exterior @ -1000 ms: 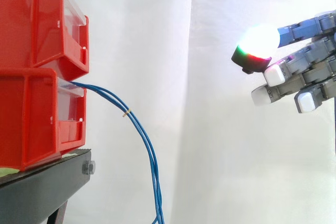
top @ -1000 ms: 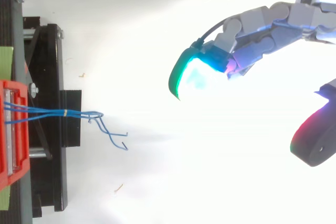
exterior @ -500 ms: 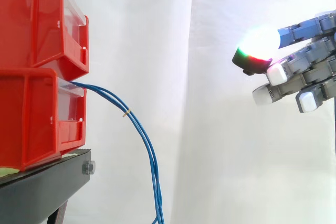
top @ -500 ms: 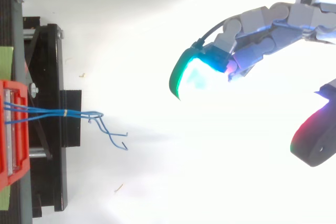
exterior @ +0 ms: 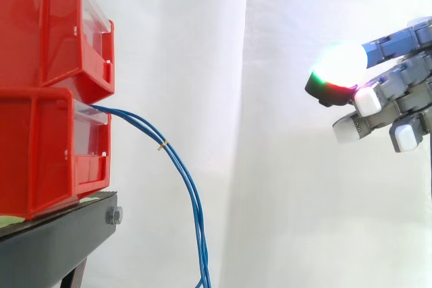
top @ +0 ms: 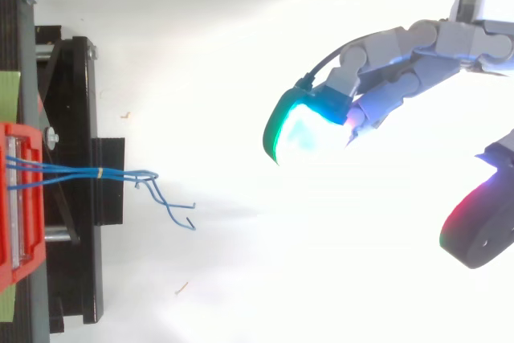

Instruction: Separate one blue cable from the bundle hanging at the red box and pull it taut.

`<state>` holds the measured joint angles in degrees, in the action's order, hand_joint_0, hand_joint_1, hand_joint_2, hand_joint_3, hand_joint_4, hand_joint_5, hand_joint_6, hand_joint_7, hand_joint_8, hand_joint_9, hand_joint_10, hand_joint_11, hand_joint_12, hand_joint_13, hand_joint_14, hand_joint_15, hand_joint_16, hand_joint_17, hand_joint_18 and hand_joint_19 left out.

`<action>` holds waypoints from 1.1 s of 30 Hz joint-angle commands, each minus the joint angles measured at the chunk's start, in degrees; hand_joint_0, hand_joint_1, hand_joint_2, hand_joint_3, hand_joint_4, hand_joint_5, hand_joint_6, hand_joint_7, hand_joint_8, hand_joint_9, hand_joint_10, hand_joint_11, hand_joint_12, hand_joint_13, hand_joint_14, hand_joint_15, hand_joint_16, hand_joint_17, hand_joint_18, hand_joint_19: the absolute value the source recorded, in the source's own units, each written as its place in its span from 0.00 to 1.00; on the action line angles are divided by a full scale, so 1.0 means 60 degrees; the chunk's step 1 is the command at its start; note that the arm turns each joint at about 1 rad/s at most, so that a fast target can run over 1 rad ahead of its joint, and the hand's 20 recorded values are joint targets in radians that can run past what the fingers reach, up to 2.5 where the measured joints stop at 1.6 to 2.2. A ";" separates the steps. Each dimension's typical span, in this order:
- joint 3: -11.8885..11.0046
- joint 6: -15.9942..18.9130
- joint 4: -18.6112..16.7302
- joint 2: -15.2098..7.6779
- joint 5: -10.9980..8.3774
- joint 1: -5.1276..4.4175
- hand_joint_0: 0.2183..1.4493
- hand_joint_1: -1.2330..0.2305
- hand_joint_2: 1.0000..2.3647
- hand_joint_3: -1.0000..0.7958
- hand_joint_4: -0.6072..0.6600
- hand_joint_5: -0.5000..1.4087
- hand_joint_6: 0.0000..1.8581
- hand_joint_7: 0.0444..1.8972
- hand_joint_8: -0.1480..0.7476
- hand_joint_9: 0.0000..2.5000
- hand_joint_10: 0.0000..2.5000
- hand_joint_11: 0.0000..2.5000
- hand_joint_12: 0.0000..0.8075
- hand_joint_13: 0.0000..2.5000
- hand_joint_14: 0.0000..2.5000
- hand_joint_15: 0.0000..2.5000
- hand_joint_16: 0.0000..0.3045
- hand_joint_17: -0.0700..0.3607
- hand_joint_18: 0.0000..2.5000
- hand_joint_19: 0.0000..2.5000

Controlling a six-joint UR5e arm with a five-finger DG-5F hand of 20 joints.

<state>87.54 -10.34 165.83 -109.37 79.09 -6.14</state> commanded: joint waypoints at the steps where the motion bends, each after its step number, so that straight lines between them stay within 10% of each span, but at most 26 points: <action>1: 0.0000 -0.0357 -0.0246 -0.0053 -0.0028 -0.0002 0.22 0.45 0.00 0.28 0.70 0.15 0.27 0.43 0.52 0.24 0.00 0.13 0.48 0.21 0.00 0.13 0.17 0.43 0.26 0.21; 10: 0.0000 -0.1089 -0.0949 -0.0493 -0.0262 -0.0060 0.22 0.45 0.00 0.28 0.70 0.15 0.27 0.43 0.53 0.24 0.00 0.13 0.48 0.22 0.01 0.13 0.17 0.43 0.26 0.21; 22: 0.0000 -0.1836 -0.1272 -0.0493 -0.1829 -0.0368 0.23 0.44 0.00 0.28 0.70 0.15 0.27 0.43 0.53 0.24 0.00 0.13 0.46 0.22 0.00 0.13 0.15 0.41 0.28 0.20; 33: 0.0000 -0.1895 -0.1286 -0.0757 -0.1903 -0.0456 0.23 0.44 0.00 0.28 0.71 0.15 0.27 0.43 0.53 0.24 0.00 0.13 0.46 0.22 0.00 0.13 0.15 0.40 0.28 0.20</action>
<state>87.53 -22.25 158.12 -113.04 67.58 -8.82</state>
